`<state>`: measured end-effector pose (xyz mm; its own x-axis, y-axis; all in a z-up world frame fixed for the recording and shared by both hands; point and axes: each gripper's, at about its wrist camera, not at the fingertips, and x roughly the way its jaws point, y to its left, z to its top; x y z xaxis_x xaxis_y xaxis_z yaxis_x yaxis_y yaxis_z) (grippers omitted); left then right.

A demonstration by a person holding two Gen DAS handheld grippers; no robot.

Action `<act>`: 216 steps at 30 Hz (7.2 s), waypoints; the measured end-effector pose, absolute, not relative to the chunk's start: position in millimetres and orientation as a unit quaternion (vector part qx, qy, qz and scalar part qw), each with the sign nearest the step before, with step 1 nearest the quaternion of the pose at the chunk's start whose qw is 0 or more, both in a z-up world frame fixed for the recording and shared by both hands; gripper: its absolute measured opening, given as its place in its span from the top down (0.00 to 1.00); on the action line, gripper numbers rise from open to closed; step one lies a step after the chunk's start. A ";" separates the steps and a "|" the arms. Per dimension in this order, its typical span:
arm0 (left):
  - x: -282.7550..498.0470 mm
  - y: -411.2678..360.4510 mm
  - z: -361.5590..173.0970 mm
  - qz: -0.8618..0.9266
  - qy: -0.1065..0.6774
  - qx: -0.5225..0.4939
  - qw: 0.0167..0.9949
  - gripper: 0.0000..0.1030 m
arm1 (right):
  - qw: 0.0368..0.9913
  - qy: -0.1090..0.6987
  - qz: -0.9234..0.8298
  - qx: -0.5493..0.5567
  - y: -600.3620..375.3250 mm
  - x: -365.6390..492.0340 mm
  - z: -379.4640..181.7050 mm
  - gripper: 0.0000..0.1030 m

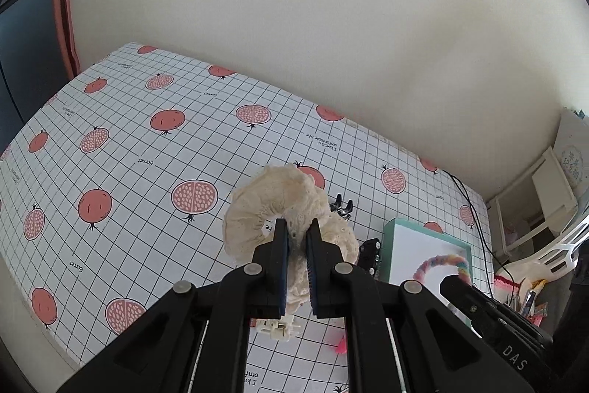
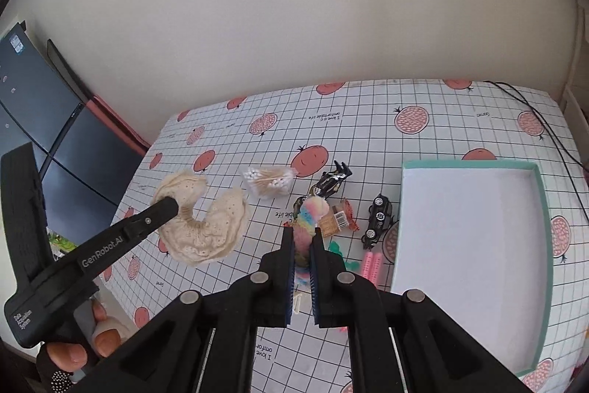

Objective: Organize objects
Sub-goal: 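Lift the bracelet and scrunchie and carry both toward the green-rimmed tray, then lower the scrunchie into the tray with the left tool while the right lowers the bracelet, open both, then withdraw both tools from the tray toward the remaining objects, then grasp the white plastic clip with the left tool while the right grasps the pink curler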

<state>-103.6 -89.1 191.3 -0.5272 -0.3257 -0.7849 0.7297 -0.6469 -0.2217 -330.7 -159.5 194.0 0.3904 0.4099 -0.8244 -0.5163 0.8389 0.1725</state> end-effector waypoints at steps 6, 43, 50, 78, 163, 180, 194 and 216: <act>-131.4 -58.5 187.0 -0.838 0.275 0.376 0.283 0.91 | 0.841 0.487 0.225 -0.074 -188.0 -308.2 186.1 0.92; -257.7 47.4 53.8 -0.815 0.254 0.486 0.190 0.91 | 0.812 0.548 0.183 -0.083 -319.3 -213.6 110.5 0.91; -261.6 47.2 36.6 -0.804 0.259 0.499 0.193 0.91 | 0.804 0.553 0.187 -0.109 -316.6 -210.1 94.9 0.91; -265.4 46.3 55.1 -0.804 0.257 0.502 0.187 0.60 | 0.795 0.521 0.244 -0.192 -312.2 -217.9 112.4 0.71; -104.5 -81.6 128.7 -0.751 0.270 0.401 0.449 0.04 | 0.714 0.374 0.511 -0.298 -234.4 -373.2 135.0 0.00; -101.8 -88.8 71.4 -0.701 0.324 0.487 0.407 0.04 | 0.672 0.395 0.502 -0.374 -223.2 -389.3 80.1 0.17; -107.3 -92.2 52.6 -0.679 0.352 0.511 0.392 0.05 | 0.641 0.415 0.503 -0.404 -219.9 -395.5 48.0 0.37; -127.3 -82.8 33.0 -0.660 0.354 0.549 0.371 0.39 | 0.637 0.422 0.483 -0.428 -219.2 -386.3 26.9 0.53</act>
<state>-127.3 -82.8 33.0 -0.1214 -0.1002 -0.9875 0.8783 -0.4744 -0.0598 -386.3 -219.2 26.9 0.1784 0.2540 -0.9506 -0.9761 0.1676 -0.1384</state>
